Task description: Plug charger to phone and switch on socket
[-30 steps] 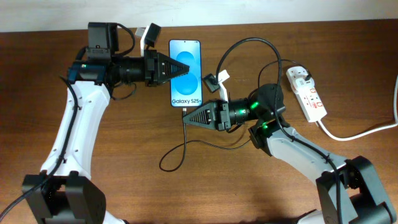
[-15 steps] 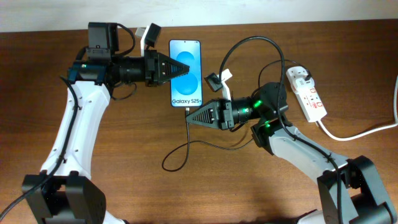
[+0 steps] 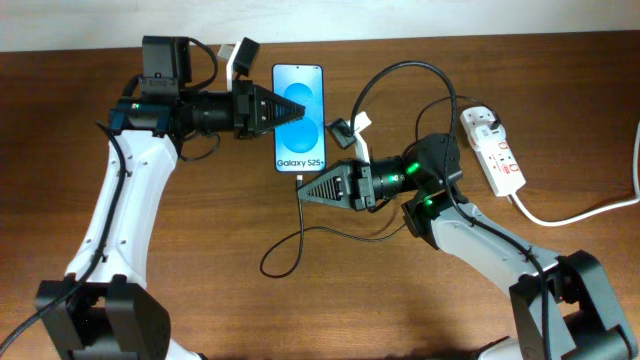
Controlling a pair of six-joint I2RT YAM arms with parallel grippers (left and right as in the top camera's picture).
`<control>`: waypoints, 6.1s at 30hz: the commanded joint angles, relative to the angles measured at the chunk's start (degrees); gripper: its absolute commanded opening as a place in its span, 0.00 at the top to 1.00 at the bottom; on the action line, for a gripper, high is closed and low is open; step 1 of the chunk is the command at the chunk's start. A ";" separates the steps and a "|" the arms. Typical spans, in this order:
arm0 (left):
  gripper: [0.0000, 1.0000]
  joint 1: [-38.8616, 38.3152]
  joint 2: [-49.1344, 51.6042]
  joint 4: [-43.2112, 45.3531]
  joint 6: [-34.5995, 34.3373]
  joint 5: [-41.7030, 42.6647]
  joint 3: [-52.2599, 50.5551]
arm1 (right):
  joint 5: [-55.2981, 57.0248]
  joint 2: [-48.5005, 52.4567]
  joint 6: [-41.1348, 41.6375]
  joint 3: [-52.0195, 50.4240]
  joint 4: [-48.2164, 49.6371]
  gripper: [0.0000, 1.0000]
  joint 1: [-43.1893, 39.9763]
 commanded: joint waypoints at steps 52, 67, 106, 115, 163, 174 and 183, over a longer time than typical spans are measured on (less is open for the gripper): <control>1.00 -0.39 -0.24 -0.68 1.57 1.36 -0.04 | 3.17 -0.22 0.42 1.29 -1.62 0.96 -0.46; 1.00 -0.42 -0.24 -2.64 4.98 3.06 -0.04 | 6.25 -0.22 0.26 1.29 -1.31 0.96 -2.49; 1.00 1.70 -0.24 -1.92 -0.79 1.53 -0.04 | 3.10 -0.22 -0.22 1.44 -4.83 0.91 1.75; 1.00 1.60 -0.24 -1.97 0.31 2.01 -0.04 | 3.10 -0.22 -0.22 1.44 -5.05 0.92 1.29; 1.00 17.62 -0.24 -1.11 7.26 1.11 -0.04 | 35.19 -12.39 -40.24 9.60 -86.38 0.36 -0.24; 1.00 17.59 -0.24 -2.45 7.45 1.11 -0.04 | 59.52 -31.63 -34.51 6.40 -111.54 0.18 1.84; 1.00 17.44 -0.24 -3.13 7.43 1.14 -0.04 | 66.93 -7.43 8.00 1.99 -105.20 0.49 14.73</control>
